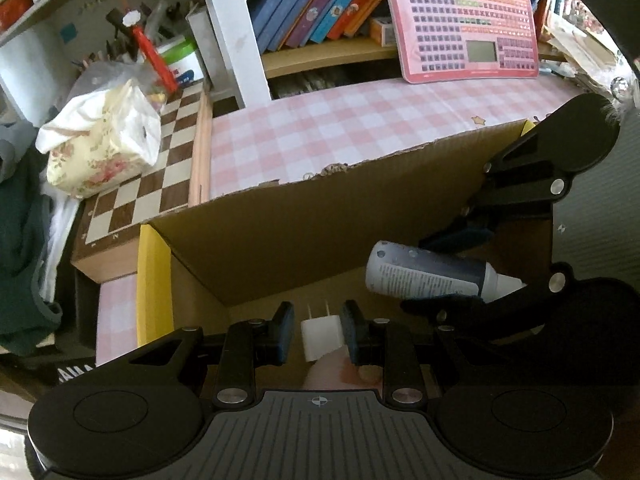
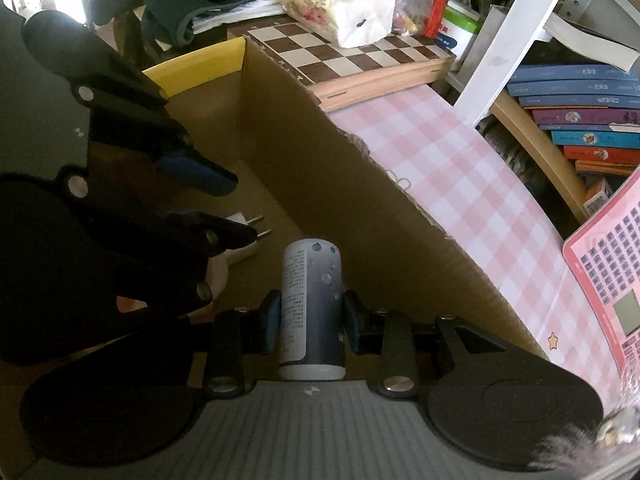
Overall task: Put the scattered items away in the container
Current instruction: 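Open both tools to drop the charger and spray bottle into the box, then move both open tools back toward the remaining items on the mat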
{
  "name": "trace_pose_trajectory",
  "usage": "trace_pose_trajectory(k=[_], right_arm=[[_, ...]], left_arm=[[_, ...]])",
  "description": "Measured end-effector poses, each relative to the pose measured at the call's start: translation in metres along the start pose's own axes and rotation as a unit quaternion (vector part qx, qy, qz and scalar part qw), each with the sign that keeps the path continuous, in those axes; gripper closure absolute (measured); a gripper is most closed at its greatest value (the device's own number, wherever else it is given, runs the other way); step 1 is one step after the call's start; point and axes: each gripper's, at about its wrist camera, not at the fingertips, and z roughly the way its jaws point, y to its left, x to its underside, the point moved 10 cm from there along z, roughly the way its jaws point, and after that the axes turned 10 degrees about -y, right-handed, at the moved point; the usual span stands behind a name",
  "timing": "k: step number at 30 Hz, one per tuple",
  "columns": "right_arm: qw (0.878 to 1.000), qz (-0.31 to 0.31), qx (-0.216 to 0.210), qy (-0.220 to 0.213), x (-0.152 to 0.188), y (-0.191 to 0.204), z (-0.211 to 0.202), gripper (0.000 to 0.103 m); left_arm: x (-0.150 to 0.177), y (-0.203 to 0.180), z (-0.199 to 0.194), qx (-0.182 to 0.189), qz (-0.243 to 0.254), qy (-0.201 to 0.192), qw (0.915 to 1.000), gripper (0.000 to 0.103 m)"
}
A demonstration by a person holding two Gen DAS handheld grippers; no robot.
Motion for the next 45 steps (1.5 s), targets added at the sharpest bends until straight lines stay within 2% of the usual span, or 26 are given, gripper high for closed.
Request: trace_pose_trajectory(k=[2, 4, 6, 8, 14, 22, 29, 38, 45], right_arm=[[1.000, 0.004, -0.001, -0.006, 0.000, 0.000, -0.004, 0.068], [1.000, 0.011, -0.005, -0.013, 0.000, 0.000, -0.008, 0.060], [0.999, 0.023, -0.011, -0.022, 0.001, 0.000, -0.015, 0.058], [0.999, 0.036, -0.010, -0.030, 0.000, 0.000, -0.024, 0.058], [0.995, 0.058, -0.003, -0.075, -0.004, 0.004, -0.065, 0.050], [0.982, 0.073, 0.025, -0.175, -0.015, 0.018, -0.137, 0.047], [0.967, 0.073, 0.067, -0.236, -0.007, 0.040, -0.192, 0.043], [0.951, 0.120, 0.124, -0.259, 0.038, 0.055, -0.236, 0.041], [0.937, 0.148, 0.171, -0.266, 0.073, 0.071, -0.257, 0.036]], left_arm=[[-0.001, 0.002, -0.003, -0.008, -0.002, -0.002, 1.0000, 0.066], [-0.002, 0.002, -0.007, -0.004, -0.004, -0.005, 1.0000, 0.063], [-0.004, 0.002, -0.014, -0.001, -0.009, -0.013, 0.9999, 0.056], [-0.007, 0.004, -0.025, -0.013, -0.006, -0.029, 0.9995, 0.044], [-0.016, 0.009, -0.064, -0.014, -0.025, -0.084, 0.9961, 0.032], [-0.027, 0.006, -0.135, -0.012, -0.052, -0.171, 0.9838, 0.023], [-0.018, -0.008, -0.188, -0.009, -0.060, -0.217, 0.9744, 0.018], [0.021, -0.029, -0.224, -0.011, -0.088, -0.230, 0.9691, 0.018], [0.055, -0.049, -0.232, -0.007, -0.088, -0.212, 0.9732, 0.017]])
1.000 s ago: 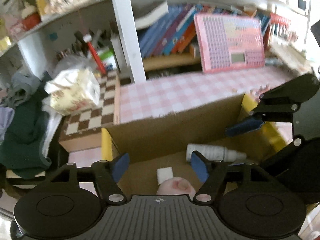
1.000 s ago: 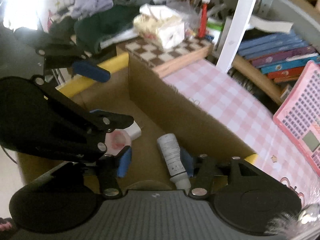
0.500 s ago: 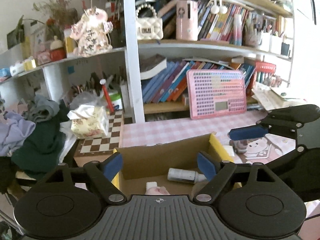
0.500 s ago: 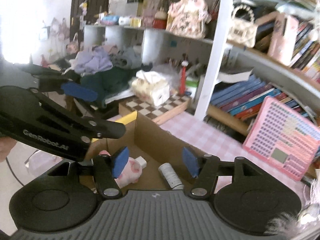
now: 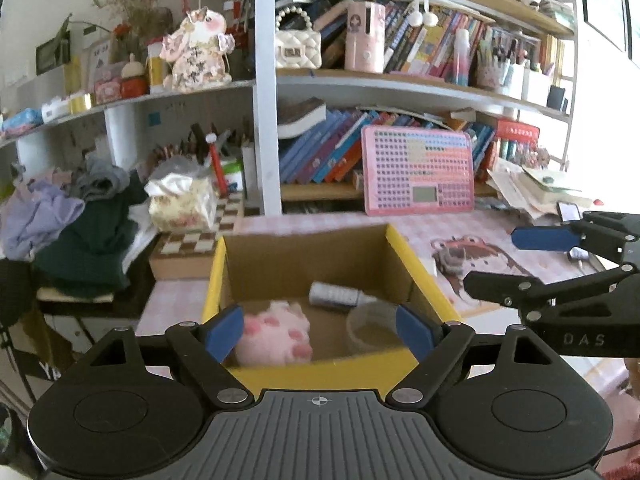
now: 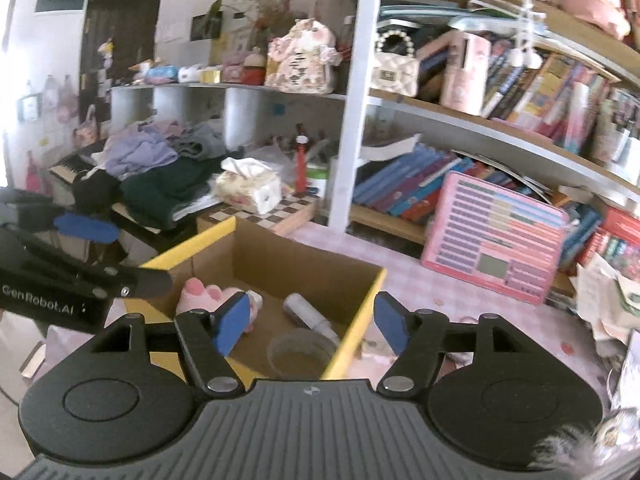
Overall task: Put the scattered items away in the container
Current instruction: 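Move both open tools back toward the remaining items on the mat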
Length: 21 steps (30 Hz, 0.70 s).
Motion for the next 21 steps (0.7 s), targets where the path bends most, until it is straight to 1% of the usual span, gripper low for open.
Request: trace_pose_trajectory(k=[2, 6, 8, 15, 21], right_arm=[[1.000, 0.010, 0.010, 0.006, 0.009, 0.000, -0.008, 0.036], [0.999, 0.022, 0.032, 0.017, 0.026, 0.002, -0.024, 0.031], [0.999, 0.021, 0.043, 0.021, 0.037, 0.003, -0.032, 0.030], [0.995, 0.027, 0.085, 0.041, 0.066, -0.003, -0.051, 0.029], [0.992, 0.032, 0.104, 0.060, 0.085, -0.005, -0.064, 0.024]], left_arm=[[0.008, -0.004, -0.004, 0.001, -0.002, 0.008, 1.0000, 0.017], [0.021, -0.013, -0.012, 0.006, -0.011, 0.015, 0.9998, 0.017], [0.028, -0.018, -0.015, 0.009, -0.009, 0.019, 0.9997, 0.017], [0.052, -0.042, -0.020, 0.020, 0.043, 0.033, 0.9983, 0.017], [0.068, -0.057, -0.023, 0.038, 0.041, 0.054, 0.9970, 0.015]])
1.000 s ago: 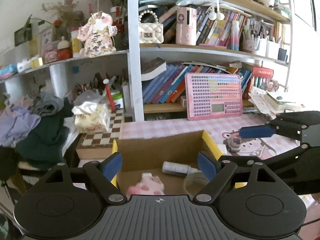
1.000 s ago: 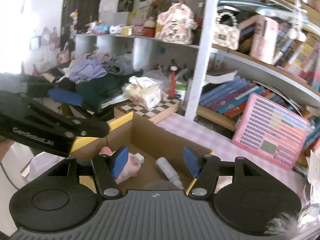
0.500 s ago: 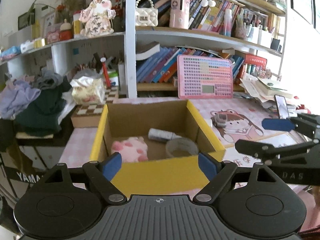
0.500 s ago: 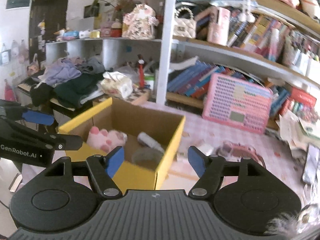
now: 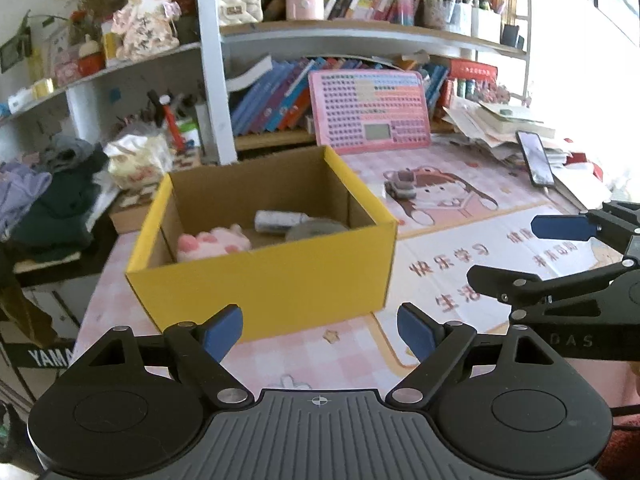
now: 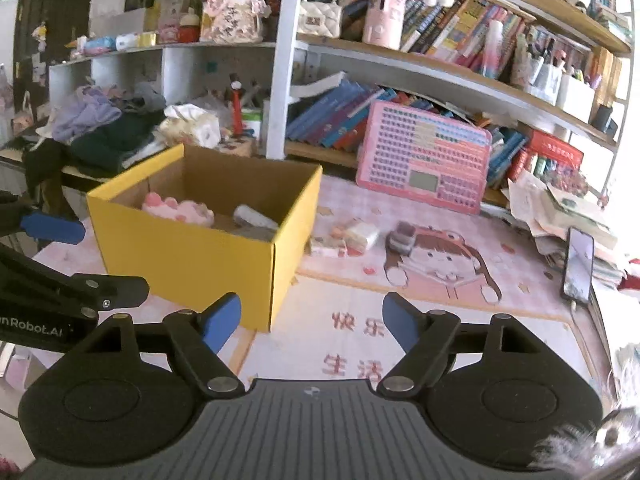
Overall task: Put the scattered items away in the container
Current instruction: 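Move both open tools back toward the remaining items on the mat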
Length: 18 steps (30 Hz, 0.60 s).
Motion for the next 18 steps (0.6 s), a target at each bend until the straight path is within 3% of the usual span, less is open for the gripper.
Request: trace_pose_trajectory(k=[8, 18], right_arm=[[0.998, 0.028, 0.009, 0.050, 0.026, -0.006, -0.005, 0.019], [0.994, 0.035, 0.008, 0.106, 0.051, -0.008, -0.008, 0.016]], left_arm=[[0.029, -0.012, 0.004, 0.018, -0.008, 0.054, 0.9984, 0.008], [0.052, -0.017, 0.009, 0.033, -0.037, 0.101, 0.9937, 0.007]])
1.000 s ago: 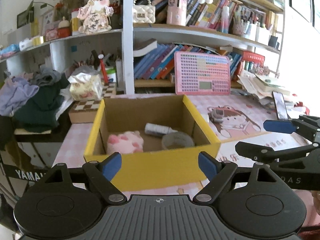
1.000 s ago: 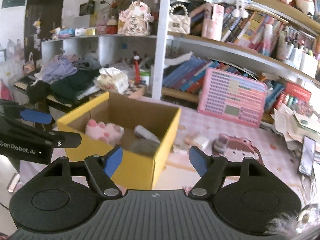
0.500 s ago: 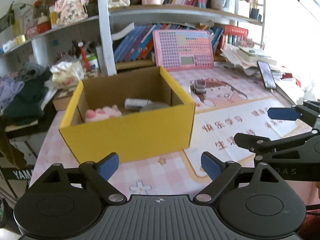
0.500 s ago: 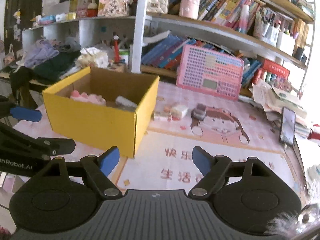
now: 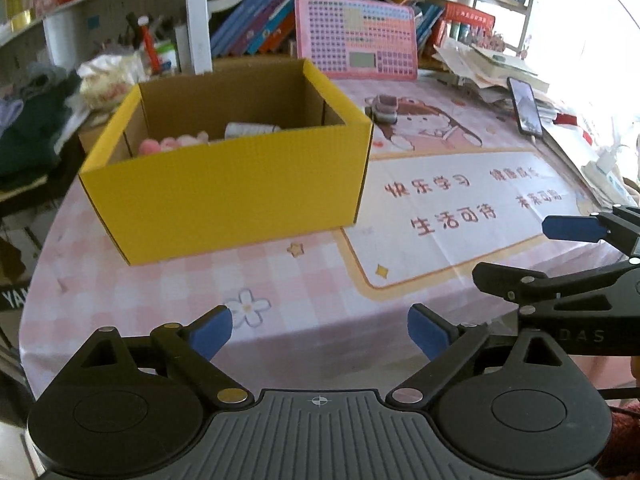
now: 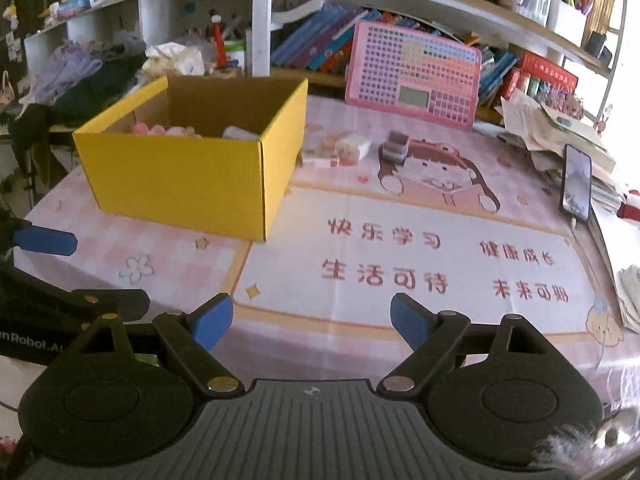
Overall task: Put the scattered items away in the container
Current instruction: 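Move both open tools back toward the remaining items on the mat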
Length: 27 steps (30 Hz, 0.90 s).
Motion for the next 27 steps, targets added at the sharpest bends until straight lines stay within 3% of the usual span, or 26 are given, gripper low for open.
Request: trace_pose_trajectory(k=[10, 27], right_arm=[[0.999, 0.014, 0.017, 0.027, 0.019, -0.015, -0.002, 0.013], [0.997, 0.036, 0.060, 0.039, 0.023, -0.078, 0.010, 0.011]], left_arm=[[0.011, -0.018, 0.011, 0.034, -0.005, 0.029, 0.9990, 0.007], [-0.015, -0.076, 0.045, 0.079, 0.045, 0.031, 0.9954, 0.007]])
